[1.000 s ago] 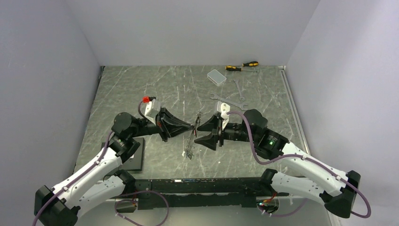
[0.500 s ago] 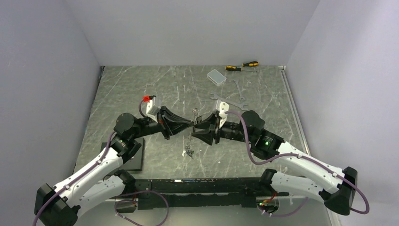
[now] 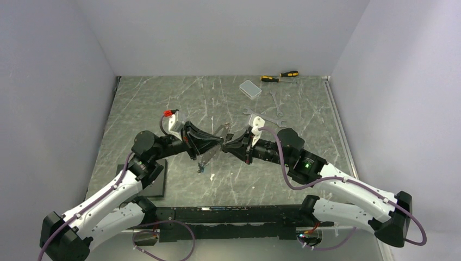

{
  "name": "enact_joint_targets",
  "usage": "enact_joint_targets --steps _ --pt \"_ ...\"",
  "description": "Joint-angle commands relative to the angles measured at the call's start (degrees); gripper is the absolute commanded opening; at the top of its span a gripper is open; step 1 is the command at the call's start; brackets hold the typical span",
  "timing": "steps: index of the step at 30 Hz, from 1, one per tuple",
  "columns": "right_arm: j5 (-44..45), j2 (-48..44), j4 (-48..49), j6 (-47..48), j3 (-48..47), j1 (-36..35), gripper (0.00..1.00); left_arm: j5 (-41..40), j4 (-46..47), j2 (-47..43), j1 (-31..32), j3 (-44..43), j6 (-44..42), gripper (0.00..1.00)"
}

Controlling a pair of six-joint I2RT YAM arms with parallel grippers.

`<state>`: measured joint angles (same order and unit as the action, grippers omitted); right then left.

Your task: Put the keys on the keyring

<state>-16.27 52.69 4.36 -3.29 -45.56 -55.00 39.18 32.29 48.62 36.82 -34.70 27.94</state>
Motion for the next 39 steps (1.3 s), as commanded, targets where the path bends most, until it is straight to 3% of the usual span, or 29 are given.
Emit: enact_joint_targets --steps 1,4,15,26,35,37,39 --pt "0.5 -1.4 1.1 1.1 -0.8 -0.4 0.06 -0.3 3.1 -0.9 0.4 -0.4 -0.1 0.00" --pt "-0.3 -1.4 -1.4 1.7 -1.8 -0.4 0.00 -0.3 3.2 -0.8 0.4 -0.3 -0.2 0.00" --pt "-3.7 -4.6 -13.6 4.8 -6.7 -0.4 0.00 2.1 -1.2 -0.8 0.4 -1.3 -2.8 0.00" --pt "-6.3 -2.8 -16.4 3.9 -11.5 -0.4 0.00 6.6 -1.8 -0.1 1.0 -1.8 -2.7 0.00" --pt "-6.9 -0.3 -24.5 6.7 -17.0 -0.4 0.00 8.2 -16.7 -1.7 1.5 -5.8 -10.8 0.00" --pt "-7.7 1.6 -27.7 8.2 -19.0 -0.4 0.00 9.0 -21.5 -1.1 1.7 -7.9 -12.7 0.06" --pt "-8.1 3.1 -30.2 9.1 -20.6 -0.4 0.00 9.8 -26.5 -0.7 1.8 -10.1 -14.6 0.22"
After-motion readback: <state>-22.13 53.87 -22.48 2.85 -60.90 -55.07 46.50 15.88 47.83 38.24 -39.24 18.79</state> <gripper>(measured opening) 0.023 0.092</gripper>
